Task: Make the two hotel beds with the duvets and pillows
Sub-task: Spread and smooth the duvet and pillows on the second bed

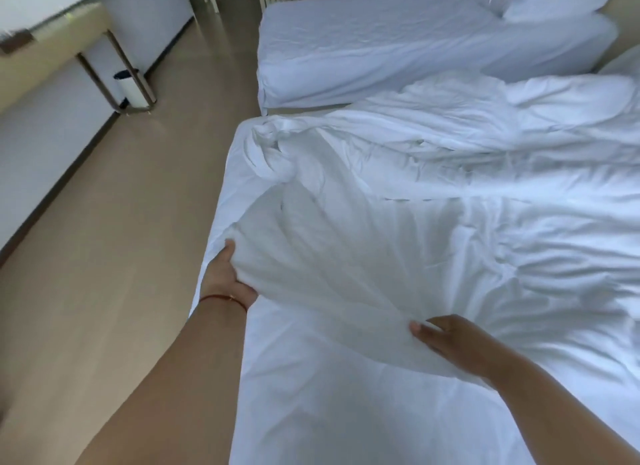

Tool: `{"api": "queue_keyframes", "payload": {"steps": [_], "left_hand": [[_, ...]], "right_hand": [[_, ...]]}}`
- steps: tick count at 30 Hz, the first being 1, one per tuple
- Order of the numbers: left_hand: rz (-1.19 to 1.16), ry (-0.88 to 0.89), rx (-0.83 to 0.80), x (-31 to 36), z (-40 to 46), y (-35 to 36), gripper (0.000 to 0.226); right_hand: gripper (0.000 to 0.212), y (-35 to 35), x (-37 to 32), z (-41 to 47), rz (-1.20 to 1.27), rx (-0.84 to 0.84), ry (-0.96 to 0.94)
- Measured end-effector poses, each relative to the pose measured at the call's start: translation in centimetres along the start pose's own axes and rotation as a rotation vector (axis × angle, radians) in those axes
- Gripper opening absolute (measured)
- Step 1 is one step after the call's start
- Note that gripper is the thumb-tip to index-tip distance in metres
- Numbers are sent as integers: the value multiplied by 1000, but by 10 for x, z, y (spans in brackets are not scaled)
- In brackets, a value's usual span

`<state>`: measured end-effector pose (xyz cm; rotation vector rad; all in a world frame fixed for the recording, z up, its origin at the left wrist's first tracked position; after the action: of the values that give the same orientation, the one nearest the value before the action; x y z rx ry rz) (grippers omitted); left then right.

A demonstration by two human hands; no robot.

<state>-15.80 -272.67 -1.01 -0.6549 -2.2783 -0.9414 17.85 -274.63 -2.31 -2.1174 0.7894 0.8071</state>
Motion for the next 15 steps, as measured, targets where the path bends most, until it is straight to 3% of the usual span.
{"api": "queue_keyframes", "payload": {"steps": [4,8,12,15], "left_hand": [[-5,151,192,-3,-100,-64,27],[65,268,429,-27,-227,-122,30],[463,170,670,-74,-292,-168,40],[546,130,715,-101,-300,-174,51]], "right_hand": [[49,8,-18,-42,-194,-162,-68],[54,35,-21,-104,-523,-439,-140],[58,53,10,-136,-713,-606,-125],[65,49,28,-138,-773,-595,-96]]}}
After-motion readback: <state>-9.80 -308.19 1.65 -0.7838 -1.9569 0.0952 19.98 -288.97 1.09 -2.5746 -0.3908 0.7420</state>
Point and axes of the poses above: each hand's wrist, its own z-axis towards the middle knuckle, its own y-axis out of the palm, x = y × z, the point moved 1 cm from there along z, towards the middle knuckle, and after that the axes turned 6 degrees about z, right-handed, at the moved point
